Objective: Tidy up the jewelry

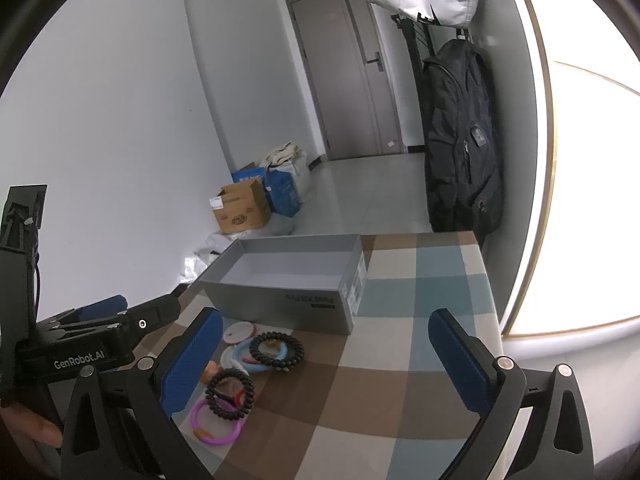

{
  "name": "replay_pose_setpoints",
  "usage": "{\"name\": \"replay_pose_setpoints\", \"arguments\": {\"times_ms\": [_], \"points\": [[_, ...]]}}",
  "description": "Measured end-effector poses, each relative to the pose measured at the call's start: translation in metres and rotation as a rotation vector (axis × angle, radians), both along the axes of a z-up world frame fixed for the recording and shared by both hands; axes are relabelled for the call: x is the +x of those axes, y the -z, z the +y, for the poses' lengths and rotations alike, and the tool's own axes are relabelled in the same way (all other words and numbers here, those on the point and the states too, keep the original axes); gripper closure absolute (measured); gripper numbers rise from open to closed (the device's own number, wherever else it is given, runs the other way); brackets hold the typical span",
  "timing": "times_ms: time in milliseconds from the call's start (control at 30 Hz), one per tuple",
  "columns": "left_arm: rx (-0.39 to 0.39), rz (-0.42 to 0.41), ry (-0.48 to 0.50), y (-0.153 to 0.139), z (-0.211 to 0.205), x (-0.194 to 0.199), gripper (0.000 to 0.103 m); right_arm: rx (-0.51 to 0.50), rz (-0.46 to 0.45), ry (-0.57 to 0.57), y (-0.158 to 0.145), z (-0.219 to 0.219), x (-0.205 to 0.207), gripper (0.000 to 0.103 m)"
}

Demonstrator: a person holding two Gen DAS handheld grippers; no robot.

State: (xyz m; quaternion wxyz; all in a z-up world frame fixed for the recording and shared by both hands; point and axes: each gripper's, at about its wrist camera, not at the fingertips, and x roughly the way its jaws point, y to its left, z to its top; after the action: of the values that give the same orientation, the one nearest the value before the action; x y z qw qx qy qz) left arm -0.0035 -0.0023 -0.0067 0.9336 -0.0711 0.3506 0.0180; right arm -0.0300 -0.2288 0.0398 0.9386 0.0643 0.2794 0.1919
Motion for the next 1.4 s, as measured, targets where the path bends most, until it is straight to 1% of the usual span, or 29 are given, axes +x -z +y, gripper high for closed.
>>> {"name": "replay_pose_setpoints", "arguments": {"times_ms": [267,500,1400], "points": [[0.006,0.003,0.008,-0.0015,-0.0007,0.0011,0.001,0.001,0.001,-0.001,0.0008,0.0000,-0.0001,0.000],[0.035,-0.006,0.015,-0.0030,-0.0039,0.0005,0.001,0.001,0.002,-0.001,0.0015,0.0002,-0.0001,0.000],[0.018,-0.002,0.024,-0.0017,-0.0053,-0.0025,0.001,-0.001,0.011,0.017,0.0022,-0.0009,0.0008,0.000]]}}
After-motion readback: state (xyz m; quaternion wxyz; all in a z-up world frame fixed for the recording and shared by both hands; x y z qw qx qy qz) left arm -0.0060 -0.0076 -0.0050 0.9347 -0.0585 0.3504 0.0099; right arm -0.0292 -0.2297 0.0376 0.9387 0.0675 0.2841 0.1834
